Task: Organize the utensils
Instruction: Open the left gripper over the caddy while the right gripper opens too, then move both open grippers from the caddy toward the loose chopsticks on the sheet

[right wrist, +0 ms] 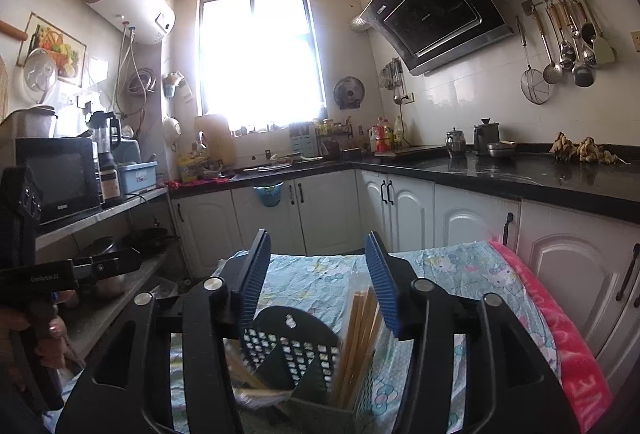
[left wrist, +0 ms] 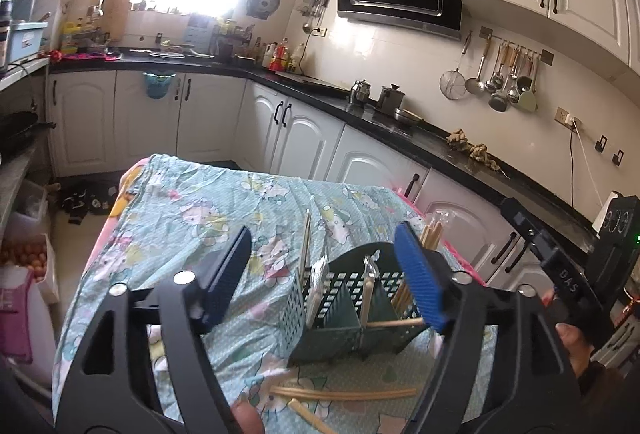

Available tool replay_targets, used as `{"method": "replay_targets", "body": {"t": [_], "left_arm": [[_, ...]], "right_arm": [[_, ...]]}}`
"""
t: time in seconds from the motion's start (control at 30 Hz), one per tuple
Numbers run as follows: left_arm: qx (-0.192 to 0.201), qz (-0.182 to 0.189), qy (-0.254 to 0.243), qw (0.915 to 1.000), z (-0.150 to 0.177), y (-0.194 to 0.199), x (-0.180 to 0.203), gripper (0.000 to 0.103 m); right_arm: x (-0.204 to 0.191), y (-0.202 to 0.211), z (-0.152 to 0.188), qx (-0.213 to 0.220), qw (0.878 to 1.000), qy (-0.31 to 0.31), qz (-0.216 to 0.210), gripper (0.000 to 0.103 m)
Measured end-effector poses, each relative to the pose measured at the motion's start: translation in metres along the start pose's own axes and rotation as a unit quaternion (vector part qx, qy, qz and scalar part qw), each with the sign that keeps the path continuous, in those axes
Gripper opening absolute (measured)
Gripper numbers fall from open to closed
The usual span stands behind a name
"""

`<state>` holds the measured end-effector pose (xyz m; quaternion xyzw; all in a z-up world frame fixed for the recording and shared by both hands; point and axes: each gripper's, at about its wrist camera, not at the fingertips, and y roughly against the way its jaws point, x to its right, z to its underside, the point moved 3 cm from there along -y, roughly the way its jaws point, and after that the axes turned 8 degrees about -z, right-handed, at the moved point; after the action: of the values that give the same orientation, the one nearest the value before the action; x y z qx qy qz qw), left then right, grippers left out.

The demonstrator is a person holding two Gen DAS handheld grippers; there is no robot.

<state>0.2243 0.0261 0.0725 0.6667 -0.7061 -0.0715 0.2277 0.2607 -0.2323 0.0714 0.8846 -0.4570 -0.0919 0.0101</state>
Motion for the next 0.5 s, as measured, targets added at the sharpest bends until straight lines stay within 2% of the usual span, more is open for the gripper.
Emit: {"method": "replay_targets", "body": {"t": [0.17,0.5], "left_arm": [[0.000,-0.005,0.001,1.0000,0.008,0.015,-0.004,0.084],[0.001,-0.014,0.006,0.9999,0.022,0.042,-0.009,0.091]], "right_arm": [[-0.011,0.019,-0.001,-0.004,1.000,0.000,-0.012,0.057],[-0.035,0.043,0.005,-0.021,0.999,0.010,-0.032,0.061]]}}
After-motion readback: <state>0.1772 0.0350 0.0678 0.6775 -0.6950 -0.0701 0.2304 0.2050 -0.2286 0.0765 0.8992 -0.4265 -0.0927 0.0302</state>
